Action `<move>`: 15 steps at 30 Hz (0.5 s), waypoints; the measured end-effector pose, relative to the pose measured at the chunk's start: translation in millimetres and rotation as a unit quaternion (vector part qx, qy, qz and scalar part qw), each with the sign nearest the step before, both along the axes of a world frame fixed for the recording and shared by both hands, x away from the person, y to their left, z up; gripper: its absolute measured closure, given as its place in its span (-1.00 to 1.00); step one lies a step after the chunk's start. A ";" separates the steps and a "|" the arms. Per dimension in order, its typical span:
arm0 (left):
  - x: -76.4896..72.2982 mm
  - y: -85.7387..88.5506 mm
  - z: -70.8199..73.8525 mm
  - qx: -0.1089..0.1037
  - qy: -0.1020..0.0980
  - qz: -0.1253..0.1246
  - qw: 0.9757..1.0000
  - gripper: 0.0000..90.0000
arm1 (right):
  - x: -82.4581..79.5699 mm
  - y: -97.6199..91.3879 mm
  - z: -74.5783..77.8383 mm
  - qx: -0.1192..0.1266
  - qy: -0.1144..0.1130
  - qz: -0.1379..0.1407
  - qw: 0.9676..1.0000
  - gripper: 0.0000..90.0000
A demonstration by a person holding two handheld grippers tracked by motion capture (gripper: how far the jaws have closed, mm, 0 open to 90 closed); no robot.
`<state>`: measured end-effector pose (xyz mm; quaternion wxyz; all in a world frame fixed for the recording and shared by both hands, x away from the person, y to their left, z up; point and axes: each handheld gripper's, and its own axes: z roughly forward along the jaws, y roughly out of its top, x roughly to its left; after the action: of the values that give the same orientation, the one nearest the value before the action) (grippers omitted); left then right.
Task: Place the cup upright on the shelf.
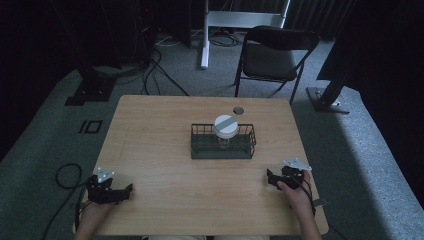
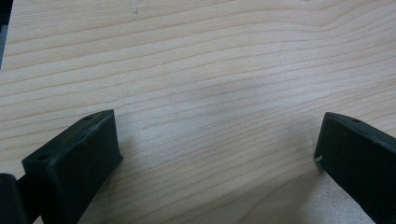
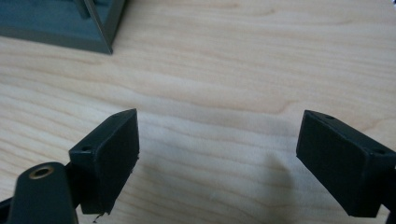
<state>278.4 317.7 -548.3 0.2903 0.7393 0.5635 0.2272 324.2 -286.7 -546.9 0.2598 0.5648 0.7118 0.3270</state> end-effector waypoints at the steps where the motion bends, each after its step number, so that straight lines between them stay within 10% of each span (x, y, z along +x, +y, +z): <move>1: 0.0 0.0 0.0 0.000 0.000 0.000 1.000 -1.00 | 0.0 0.0 0.0 0.000 0.000 0.000 1.000 -0.71; 15: 0.0 0.0 0.0 0.000 0.000 0.000 1.000 -1.00 | 1.6 -1.4 -4.5 0.000 0.026 0.001 1.000 -0.73</move>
<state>278.3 317.6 -548.3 0.2904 0.7392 0.5635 0.2274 325.8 -288.0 -551.3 0.2414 0.5725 0.7187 0.3122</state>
